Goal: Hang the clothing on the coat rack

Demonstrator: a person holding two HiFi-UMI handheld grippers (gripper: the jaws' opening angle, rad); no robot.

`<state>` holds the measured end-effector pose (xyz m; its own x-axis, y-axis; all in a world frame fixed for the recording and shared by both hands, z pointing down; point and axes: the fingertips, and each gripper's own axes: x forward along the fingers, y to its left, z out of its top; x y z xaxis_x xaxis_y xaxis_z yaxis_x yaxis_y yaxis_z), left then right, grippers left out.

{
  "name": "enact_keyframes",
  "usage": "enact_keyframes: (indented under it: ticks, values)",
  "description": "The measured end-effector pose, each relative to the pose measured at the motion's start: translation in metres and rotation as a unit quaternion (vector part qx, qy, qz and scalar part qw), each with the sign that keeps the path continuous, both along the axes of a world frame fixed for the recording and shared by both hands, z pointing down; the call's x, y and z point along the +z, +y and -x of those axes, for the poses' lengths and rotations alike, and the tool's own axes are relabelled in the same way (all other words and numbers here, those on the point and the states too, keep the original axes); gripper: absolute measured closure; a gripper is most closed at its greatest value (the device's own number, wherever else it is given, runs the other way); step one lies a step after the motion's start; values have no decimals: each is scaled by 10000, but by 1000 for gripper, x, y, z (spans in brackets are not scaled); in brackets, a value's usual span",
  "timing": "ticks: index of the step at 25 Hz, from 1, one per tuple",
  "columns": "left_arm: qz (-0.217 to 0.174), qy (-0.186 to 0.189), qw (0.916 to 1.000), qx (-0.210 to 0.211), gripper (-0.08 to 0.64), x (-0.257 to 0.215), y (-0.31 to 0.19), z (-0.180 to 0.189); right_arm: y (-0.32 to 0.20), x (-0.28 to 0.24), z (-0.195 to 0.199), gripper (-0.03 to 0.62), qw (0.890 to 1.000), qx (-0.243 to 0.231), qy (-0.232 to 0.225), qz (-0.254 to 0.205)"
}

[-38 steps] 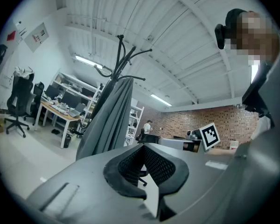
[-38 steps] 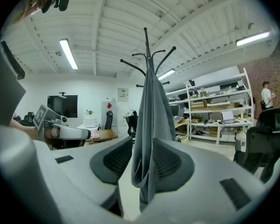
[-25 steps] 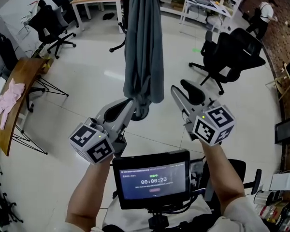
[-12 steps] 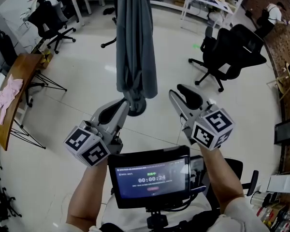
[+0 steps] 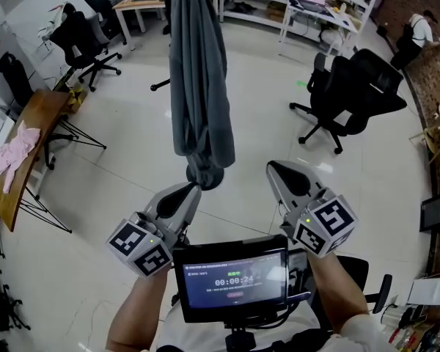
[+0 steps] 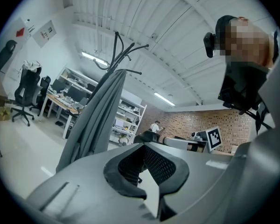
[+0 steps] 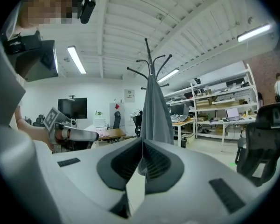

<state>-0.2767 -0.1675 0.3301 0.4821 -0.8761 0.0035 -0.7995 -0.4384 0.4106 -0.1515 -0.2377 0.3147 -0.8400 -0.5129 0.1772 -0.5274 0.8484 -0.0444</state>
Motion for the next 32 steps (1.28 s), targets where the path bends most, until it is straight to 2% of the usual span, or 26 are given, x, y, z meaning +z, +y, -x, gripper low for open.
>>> enact_keyframes:
  ticks: [6, 15, 32]
  values:
    - [82, -8, 9999, -75, 560, 7, 3, -7, -1, -3, -7, 592, 9998, -140, -110, 92]
    - [166, -103, 9998, -66, 560, 7, 5, -21, 2, -6, -4, 591, 9992, -384, 21, 83]
    - [285, -79, 9996, -33, 560, 13, 8, -45, 2, 2, -22, 591, 9989, -447, 116, 120]
